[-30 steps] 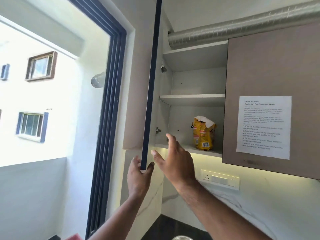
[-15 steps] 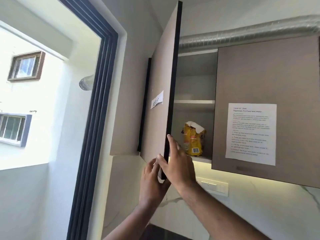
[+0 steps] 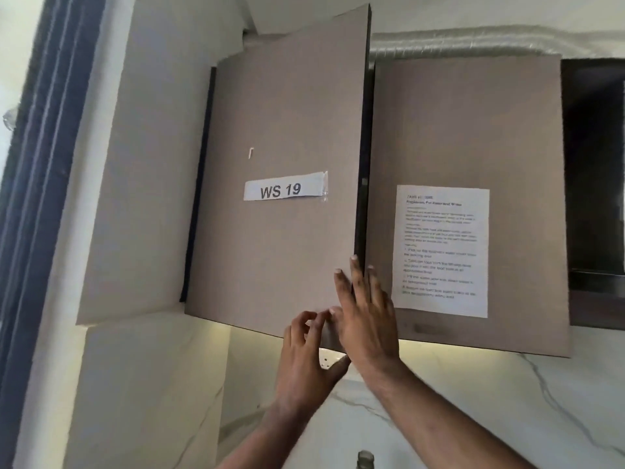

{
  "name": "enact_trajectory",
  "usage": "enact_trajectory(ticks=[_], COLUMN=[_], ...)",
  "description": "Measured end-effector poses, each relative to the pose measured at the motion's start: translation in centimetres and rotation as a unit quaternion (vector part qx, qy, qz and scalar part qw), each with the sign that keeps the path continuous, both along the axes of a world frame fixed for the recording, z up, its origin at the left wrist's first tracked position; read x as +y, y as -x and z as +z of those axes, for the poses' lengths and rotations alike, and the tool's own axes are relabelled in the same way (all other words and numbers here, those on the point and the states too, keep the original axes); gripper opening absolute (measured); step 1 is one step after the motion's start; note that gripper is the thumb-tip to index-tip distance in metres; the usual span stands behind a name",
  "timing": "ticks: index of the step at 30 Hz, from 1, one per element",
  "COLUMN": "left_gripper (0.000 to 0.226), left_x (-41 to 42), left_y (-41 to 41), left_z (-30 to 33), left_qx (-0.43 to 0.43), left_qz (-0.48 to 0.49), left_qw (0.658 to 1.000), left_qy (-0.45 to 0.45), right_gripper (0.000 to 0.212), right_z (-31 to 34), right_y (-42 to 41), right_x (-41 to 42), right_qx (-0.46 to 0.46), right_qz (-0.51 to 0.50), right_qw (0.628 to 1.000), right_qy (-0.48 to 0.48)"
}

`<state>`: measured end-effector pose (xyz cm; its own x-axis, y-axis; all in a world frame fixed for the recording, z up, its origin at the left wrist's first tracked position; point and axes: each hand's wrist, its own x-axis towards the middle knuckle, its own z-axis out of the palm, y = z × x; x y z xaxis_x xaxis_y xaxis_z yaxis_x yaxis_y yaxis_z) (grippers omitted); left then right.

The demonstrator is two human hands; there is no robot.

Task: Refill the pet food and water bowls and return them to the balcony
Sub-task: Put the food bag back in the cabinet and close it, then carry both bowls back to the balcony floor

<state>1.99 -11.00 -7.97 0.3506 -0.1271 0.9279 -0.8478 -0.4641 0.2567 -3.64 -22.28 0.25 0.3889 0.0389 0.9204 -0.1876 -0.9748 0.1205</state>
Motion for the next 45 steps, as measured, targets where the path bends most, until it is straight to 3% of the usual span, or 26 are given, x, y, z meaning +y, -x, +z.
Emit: enact_trajectory(ticks=[7,15,31,35,39,45], left_gripper=[0.075,0.076,0.064,0.060,0.059,0.051], left_x=[-2.4,-4.1,-3.5,-2.3,-0.6,2.3], left_y=[-5.8,-9.9,-11.5,-11.2,-11.0,-11.1], left_z=[0.2,-0.3,-3.2,-6.4,-11.4,-20.1], left_qx=[-0.032,-0.010,-0.038,0.021,0.138,0.322], left_qz=[0.017,0.003,-0.040,-0.034,-0.008,0.018], left_qw=[0.999,0.998,0.995,0.997,0.987,0.939], left_qy=[-0.035,-0.059,-0.080,-0.073,-0.083,-0.117], right_gripper=[0.080,0.079,0.081,0.086,0.085,0.081], right_z=[-0.3,-0.6,-3.5,-7.6,-13.7,-22.9], right_y=[-5.4,-10.2,-10.7,-9.0,-7.0,-4.2], right_x=[-4.3,-6.7,-6.8,-6.7,-6.8,-7.1], right_qx=[0.034,0.048,0.054,0.064,0.103,0.226], right_qz=[-0.060,-0.087,-0.083,-0.063,-0.047,-0.049], right_qw=[0.998,0.995,0.994,0.995,0.989,0.949], right_qy=[0.006,-0.016,-0.034,-0.050,-0.094,-0.214])
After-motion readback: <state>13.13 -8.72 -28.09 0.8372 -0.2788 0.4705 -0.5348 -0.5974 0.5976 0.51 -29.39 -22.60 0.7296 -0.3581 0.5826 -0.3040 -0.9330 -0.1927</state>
